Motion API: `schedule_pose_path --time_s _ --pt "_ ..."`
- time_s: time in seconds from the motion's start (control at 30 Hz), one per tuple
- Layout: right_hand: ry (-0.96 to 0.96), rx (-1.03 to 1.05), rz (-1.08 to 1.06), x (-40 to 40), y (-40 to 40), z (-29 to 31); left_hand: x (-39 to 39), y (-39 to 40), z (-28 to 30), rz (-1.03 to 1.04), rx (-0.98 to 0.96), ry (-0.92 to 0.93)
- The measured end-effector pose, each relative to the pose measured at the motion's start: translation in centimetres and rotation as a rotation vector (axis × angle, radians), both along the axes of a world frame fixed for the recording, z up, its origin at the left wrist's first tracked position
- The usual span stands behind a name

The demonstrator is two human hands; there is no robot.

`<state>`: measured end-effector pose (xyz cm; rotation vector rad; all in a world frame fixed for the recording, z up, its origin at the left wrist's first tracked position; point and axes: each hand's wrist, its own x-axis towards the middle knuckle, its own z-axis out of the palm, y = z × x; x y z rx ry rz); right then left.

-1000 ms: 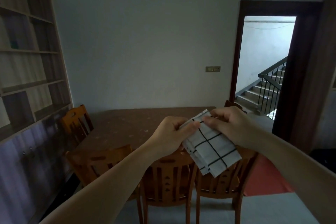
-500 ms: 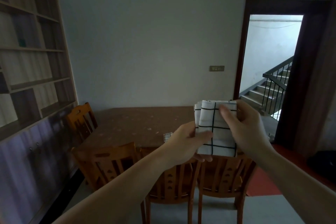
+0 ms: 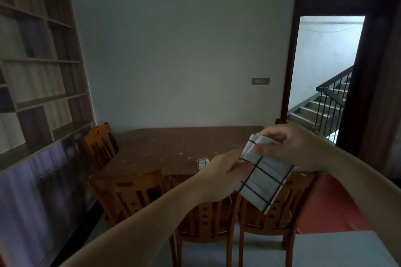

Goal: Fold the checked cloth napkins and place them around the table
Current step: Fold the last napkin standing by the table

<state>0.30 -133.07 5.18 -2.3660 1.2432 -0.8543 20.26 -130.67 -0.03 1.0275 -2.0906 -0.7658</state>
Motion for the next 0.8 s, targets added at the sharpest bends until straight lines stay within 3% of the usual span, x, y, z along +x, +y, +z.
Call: schedule_pose_path --time_s 0.1,0.17,0.3,0.43,0.5,0.6,0.67,0.8 --pt "0.076 -0.093 0.019 0.6 -0.2 -0.6 -0.3 0.0 0.4 -0.055 -0.028 -0.111" --pt "0.006 -0.210 0.001 0.9 -0.8 -1.3 -0.4 0.0 0.4 -0.057 -0.027 -0.112" --pt "-0.190 -0.244 -0.078 0.4 -1.3 -1.9 0.1 -0.5 0.4 0.000 -0.012 -0.039" --pt "-0.252 -0.359 -0.158 0.6 -1.3 -2.2 0.0 -1.3 -0.3 0.078 0.125 0.275" --pt "-0.286 -0.445 -0.187 0.8 -1.2 -2.2 -0.5 -1.2 -1.0 0.043 0.316 0.483" --pt "-0.264 -0.569 -0.227 0.8 -1.5 -2.8 -1.3 -0.8 -1.8 -0.033 0.582 0.646" --pt "-0.267 -0.625 -0.244 0.5 -1.8 -3.3 -1.6 -0.9 -1.9 0.020 0.614 0.684" --pt "-0.414 -0.536 -0.298 0.5 -2.4 -5.1 -2.1 -1.5 -2.3 0.210 0.481 0.653"
